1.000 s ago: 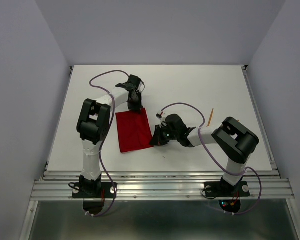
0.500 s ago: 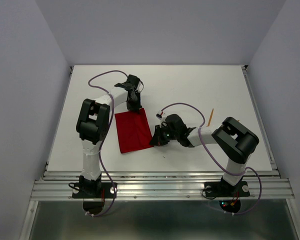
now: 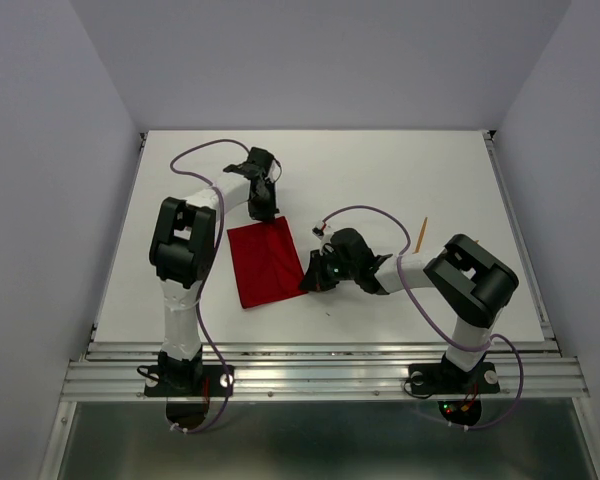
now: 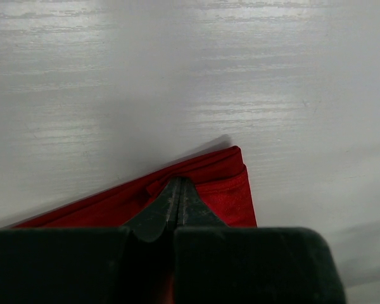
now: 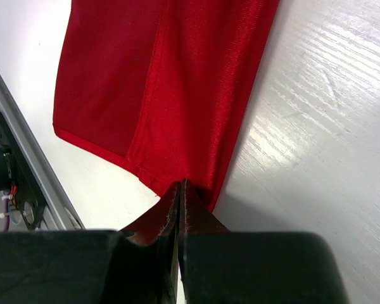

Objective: Fold the napkin into a case and place the utensils inside
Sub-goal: Smooth out the 2/3-rectangle-folded napkin at the center of the board.

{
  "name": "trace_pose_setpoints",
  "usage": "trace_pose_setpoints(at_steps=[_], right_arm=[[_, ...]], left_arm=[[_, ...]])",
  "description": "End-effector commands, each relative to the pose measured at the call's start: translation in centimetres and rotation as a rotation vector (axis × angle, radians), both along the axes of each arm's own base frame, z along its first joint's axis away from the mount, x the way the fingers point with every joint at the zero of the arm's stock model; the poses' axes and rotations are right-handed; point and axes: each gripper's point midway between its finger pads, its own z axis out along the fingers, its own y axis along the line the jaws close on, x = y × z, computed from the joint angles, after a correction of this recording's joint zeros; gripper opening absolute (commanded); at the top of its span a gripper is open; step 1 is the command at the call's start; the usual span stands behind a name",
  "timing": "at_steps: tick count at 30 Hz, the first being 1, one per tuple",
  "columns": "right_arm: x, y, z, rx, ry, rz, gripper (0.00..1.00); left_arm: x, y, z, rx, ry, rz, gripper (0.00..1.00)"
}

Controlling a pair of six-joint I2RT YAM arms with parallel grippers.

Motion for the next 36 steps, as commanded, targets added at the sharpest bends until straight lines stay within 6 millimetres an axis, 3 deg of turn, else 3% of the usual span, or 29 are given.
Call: trace_pose_setpoints(at_steps=[1,14,18,25,36], right_arm=[[-1.5,-2.3,-2.9,-0.135,0.047,-0.011,0.01],[-1.5,-2.4,-2.8,-0.136,0.045,-0.015,0.01],[-1.4,-2.5,-2.8,-0.138,0.043,-0.025,0.01],[-1.0,-4.7,-3.7,-0.199,0.052,-0.163,0.01],[-0.6,-8.7,-4.2,-0.264,0.045,-0.296,0.01]], left_arm=[[0.5,0.7,3.3,-0.002,-0.068,0.016,0.0],[-0.4,1.5,2.9,0.015,-0.054,0.041,0.0],[-0.9,1.9,1.5,0.037,-0.023,0.046,0.0],[-2.1,1.7,-0.8,0.02,0.027,0.051,0.0],[-1.7,0.1,-0.7,-0.065,0.029,0.066,0.0]])
